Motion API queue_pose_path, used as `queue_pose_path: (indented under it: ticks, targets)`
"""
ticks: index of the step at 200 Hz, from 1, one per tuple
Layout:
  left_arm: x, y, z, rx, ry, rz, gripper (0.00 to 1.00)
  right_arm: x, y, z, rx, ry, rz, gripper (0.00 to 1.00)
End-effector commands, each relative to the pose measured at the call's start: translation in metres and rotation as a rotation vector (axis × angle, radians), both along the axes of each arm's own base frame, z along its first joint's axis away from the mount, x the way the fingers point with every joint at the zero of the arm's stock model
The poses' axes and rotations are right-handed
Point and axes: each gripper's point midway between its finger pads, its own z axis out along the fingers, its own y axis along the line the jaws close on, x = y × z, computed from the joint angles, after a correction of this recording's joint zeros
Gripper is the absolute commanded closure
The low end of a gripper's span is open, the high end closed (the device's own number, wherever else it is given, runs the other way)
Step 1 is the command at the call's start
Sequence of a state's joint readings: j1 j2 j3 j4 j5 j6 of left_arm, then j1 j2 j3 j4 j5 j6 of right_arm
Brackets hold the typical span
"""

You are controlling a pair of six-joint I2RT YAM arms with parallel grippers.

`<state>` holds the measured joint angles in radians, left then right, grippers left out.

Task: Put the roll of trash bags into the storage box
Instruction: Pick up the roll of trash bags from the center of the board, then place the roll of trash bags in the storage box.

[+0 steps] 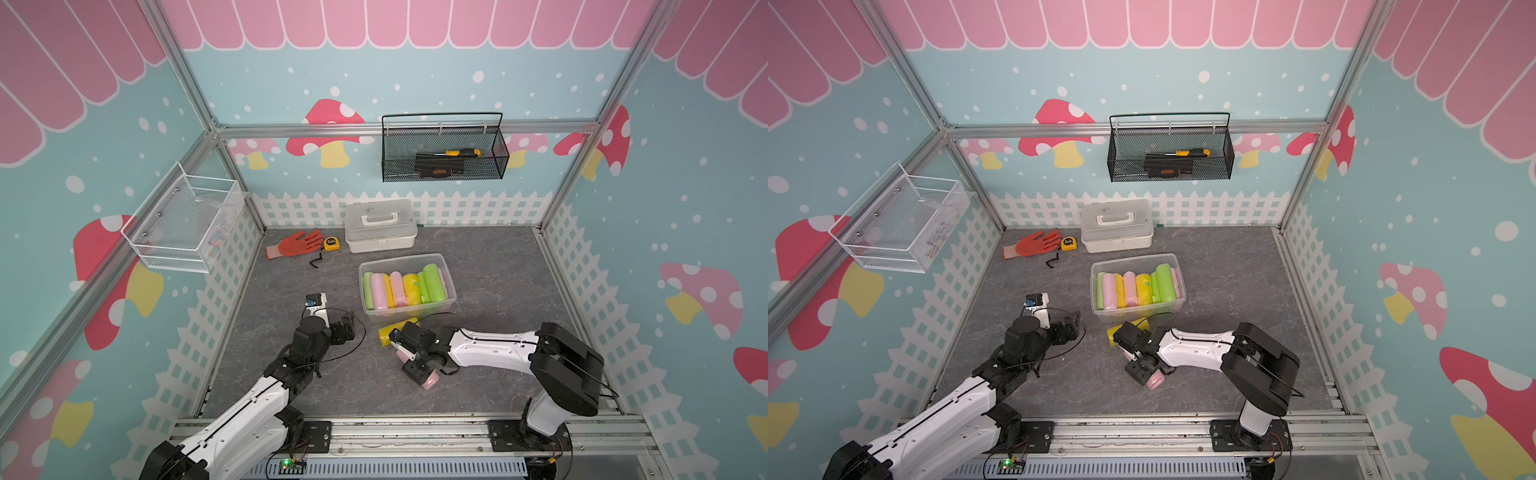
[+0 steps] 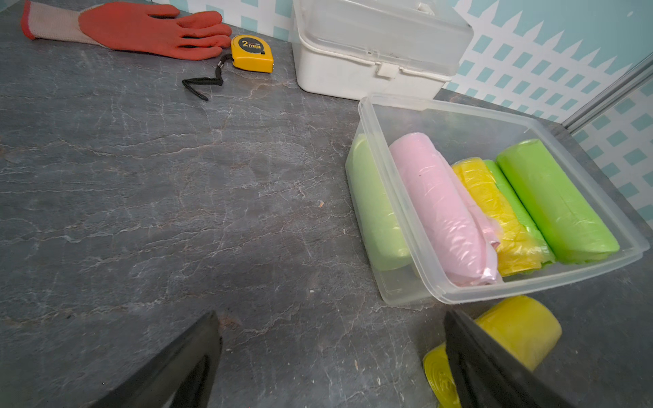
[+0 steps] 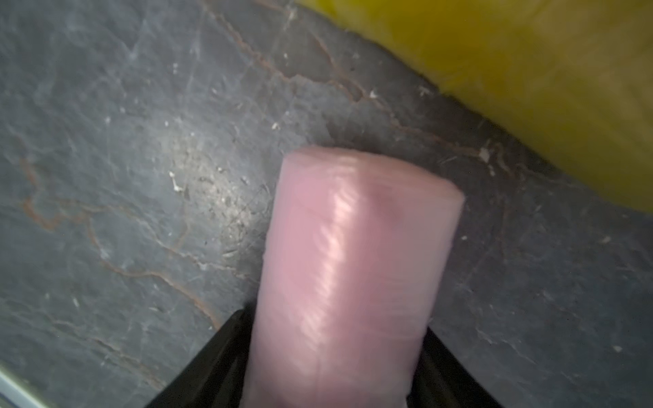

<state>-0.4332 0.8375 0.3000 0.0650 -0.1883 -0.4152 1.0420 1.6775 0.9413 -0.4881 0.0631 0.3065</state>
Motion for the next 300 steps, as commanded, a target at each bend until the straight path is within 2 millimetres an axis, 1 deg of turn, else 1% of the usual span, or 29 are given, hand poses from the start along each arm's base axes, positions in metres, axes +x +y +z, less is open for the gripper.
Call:
queue_pose_path:
  ticks: [1,13,23,42,66,101,121,134,159,179,199,217,236,257,267,279,300]
  targets:
    - [0.006,-0.001,0.018,-0.023,-0.04,0.008,0.01,-0.003,-0.013,-0.004,-0.073,0.004,-0.005,0.44]
    - [0.006,-0.002,0.018,-0.025,-0.042,0.006,0.01,-0.003,-0.013,0.002,-0.059,-0.011,-0.005,0.52]
    - [0.005,-0.002,0.018,-0.026,-0.04,0.003,0.01,-0.002,-0.013,0.008,-0.038,-0.027,-0.006,0.61]
    - [0.004,-0.004,0.019,-0.03,-0.043,-0.01,0.01,0.0,-0.014,0.025,0.02,-0.076,-0.007,0.73]
    - [0.001,-0.006,0.023,-0.041,-0.058,-0.025,0.01,0.005,-0.023,0.051,0.086,-0.164,-0.036,0.81]
    - [-0.002,0.0,0.028,-0.06,-0.1,0.0,0.01,0.015,-0.053,0.093,0.174,-0.348,-0.132,0.9]
    - [-0.003,0.0,0.026,-0.058,-0.092,0.001,0.01,0.02,-0.076,0.113,0.212,-0.449,-0.206,0.91]
    - [-0.003,0.0,0.025,-0.061,-0.085,0.003,0.01,0.022,-0.089,0.122,0.236,-0.502,-0.249,0.91]
    - [-0.003,-0.006,0.026,-0.073,-0.07,-0.022,0.01,0.02,-0.111,0.138,0.275,-0.563,-0.318,0.92]
    - [-0.003,-0.01,0.027,-0.093,-0.061,-0.037,0.01,0.019,-0.124,0.147,0.31,-0.606,-0.359,0.92]
    - [-0.005,-0.015,0.027,-0.092,-0.066,-0.073,0.01,0.018,-0.133,0.154,0.342,-0.639,-0.383,0.92]
    - [-0.008,-0.022,0.028,-0.107,-0.082,-0.121,0.01,0.017,-0.138,0.158,0.359,-0.656,-0.397,0.92]
    - [-0.01,-0.025,0.03,-0.121,-0.091,-0.137,0.01,0.018,-0.141,0.164,0.36,-0.668,-0.412,0.92]
    - [-0.008,-0.018,0.028,-0.112,-0.084,-0.096,0.01,0.02,-0.141,0.174,0.36,-0.668,-0.43,0.92]
    - [-0.006,-0.015,0.026,-0.109,-0.075,-0.071,0.01,0.022,-0.138,0.181,0.362,-0.666,-0.433,0.91]
    - [-0.006,-0.016,0.025,-0.104,-0.066,-0.076,0.01,0.024,-0.133,0.19,0.358,-0.657,-0.436,0.91]
    - [-0.004,-0.02,0.022,-0.093,-0.051,-0.096,0.01,0.033,-0.117,0.207,0.347,-0.629,-0.439,0.91]
